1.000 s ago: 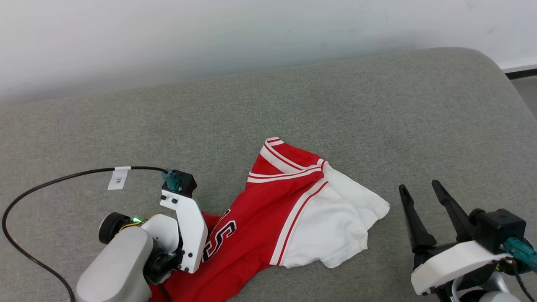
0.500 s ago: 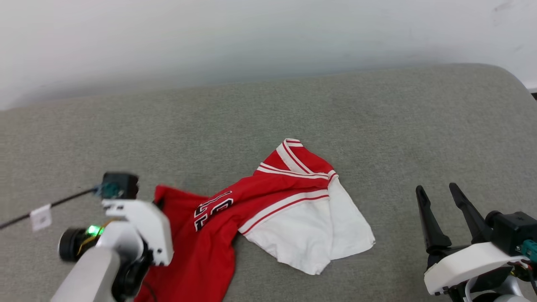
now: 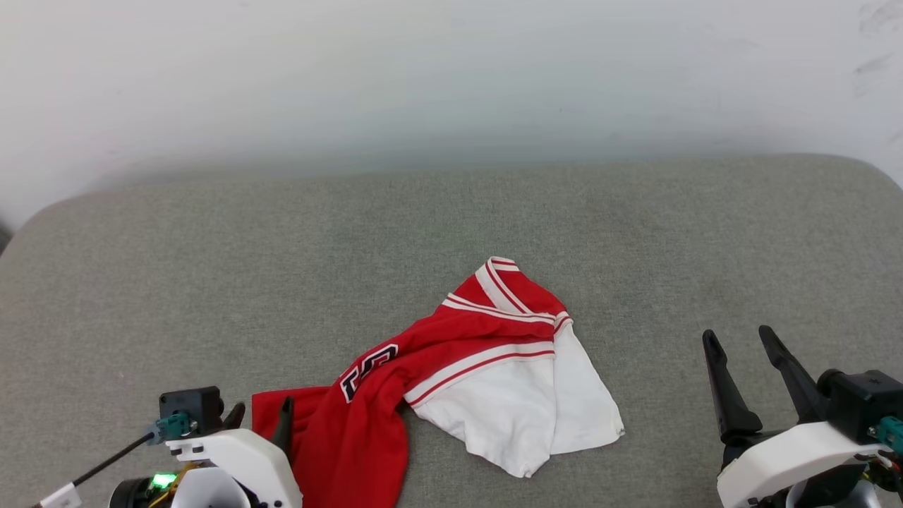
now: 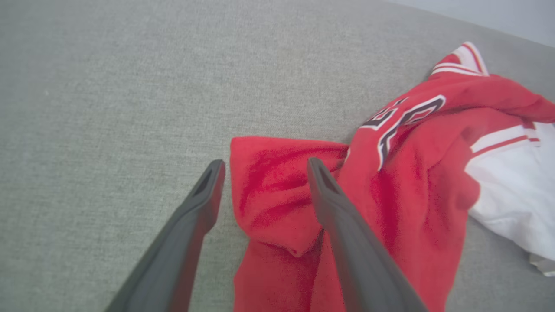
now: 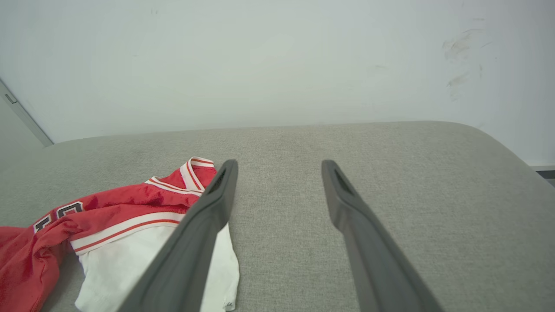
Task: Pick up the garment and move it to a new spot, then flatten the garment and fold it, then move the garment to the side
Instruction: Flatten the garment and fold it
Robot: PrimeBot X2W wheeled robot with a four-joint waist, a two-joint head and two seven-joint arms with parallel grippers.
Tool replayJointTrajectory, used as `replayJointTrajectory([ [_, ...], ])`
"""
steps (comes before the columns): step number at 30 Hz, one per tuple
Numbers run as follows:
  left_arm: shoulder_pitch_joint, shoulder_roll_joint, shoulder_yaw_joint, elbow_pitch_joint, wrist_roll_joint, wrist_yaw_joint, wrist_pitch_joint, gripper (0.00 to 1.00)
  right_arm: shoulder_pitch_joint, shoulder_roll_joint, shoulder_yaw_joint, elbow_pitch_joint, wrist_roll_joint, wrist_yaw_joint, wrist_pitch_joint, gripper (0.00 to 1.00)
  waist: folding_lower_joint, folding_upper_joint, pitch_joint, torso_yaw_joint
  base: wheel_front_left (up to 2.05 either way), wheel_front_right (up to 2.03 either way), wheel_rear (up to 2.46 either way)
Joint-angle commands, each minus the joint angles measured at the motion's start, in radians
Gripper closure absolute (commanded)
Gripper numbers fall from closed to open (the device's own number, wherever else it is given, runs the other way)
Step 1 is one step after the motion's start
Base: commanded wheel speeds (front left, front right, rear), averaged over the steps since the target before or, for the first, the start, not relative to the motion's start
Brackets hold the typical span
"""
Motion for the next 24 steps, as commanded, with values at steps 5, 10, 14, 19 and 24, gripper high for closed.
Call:
replayJointTrajectory([
  [5, -0.024, -0.019, -0.017, -0.065, 0.07, 0.011, -0.125, 0.0, 0.031, 0.002, 0.003, -0.017, -0.008, 0.0, 0.018, 0.0, 0.0, 0.0, -0.043, 0.008, 0.0, 0.0, 0.0],
  [10, -0.054, -0.029, -0.05, -0.115, 0.11, 0.002, -0.163, 0.0, 0.047, 0.004, 0.007, -0.027, 0.0, 0.0, 0.029, 0.0, 0.0, 0.0, -0.054, 0.009, 0.0, 0.0, 0.0],
  [14, -0.093, -0.033, -0.098, -0.139, 0.13, -0.023, -0.134, 0.0, 0.057, 0.005, 0.007, -0.033, 0.0, 0.0, 0.033, 0.0, 0.0, 0.0, -0.054, 0.009, 0.0, 0.0, 0.0],
  [19, -0.151, -0.04, -0.169, -0.139, 0.138, -0.076, -0.056, 0.0, 0.053, 0.006, 0.01, -0.036, -0.003, 0.0, 0.037, 0.0, 0.0, 0.0, -0.049, 0.003, 0.0, 0.0, 0.0],
  [24, -0.241, -0.055, -0.275, -0.11, 0.128, -0.172, 0.099, 0.0, 0.026, 0.005, 0.016, -0.046, -0.003, 0.0, 0.031, 0.0, 0.0, 0.0, -0.018, -0.014, 0.0, 0.0, 0.0],
])
